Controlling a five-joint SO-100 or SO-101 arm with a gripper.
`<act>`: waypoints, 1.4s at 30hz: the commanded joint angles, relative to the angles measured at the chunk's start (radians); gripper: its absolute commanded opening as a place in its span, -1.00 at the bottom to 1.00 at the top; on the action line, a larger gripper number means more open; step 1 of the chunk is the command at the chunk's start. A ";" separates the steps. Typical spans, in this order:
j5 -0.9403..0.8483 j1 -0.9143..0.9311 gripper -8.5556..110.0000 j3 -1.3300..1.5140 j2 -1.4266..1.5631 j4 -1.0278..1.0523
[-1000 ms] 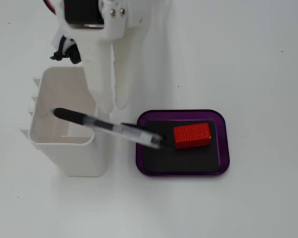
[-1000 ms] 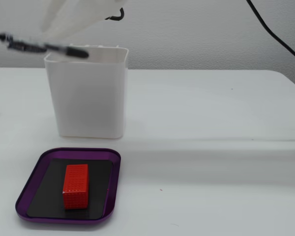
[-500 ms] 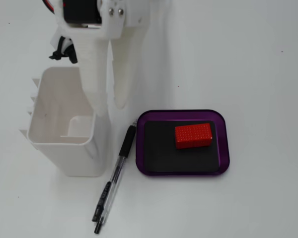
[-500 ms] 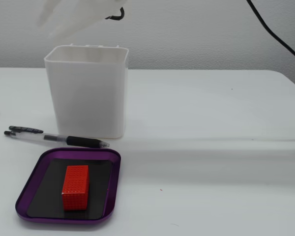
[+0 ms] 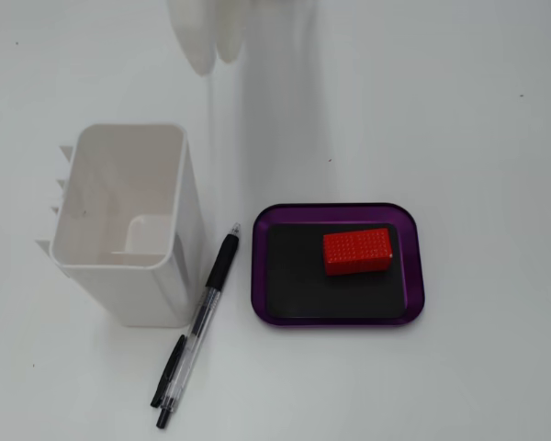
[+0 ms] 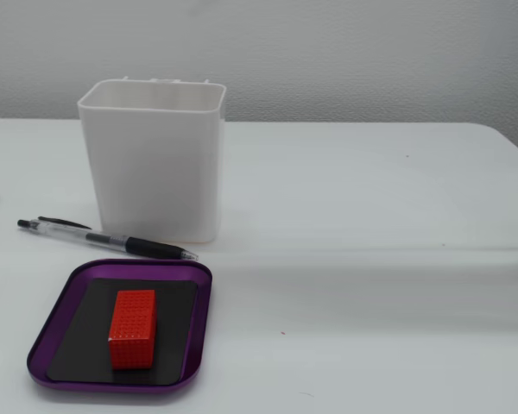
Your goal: Pick up the pen and put it in the pen holder.
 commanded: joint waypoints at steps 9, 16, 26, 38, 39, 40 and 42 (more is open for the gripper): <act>-0.169 -0.003 -0.72 0.617 0.531 0.041; -0.173 0.009 -0.72 1.210 0.923 -0.163; -0.169 0.005 -0.72 1.884 1.551 -0.354; -0.170 0.009 -0.75 2.131 1.741 -0.299; -0.170 0.009 -0.78 2.137 1.744 -0.282; -0.172 0.009 -0.82 2.137 1.750 -0.276; -0.178 0.009 -0.87 2.138 1.764 -0.267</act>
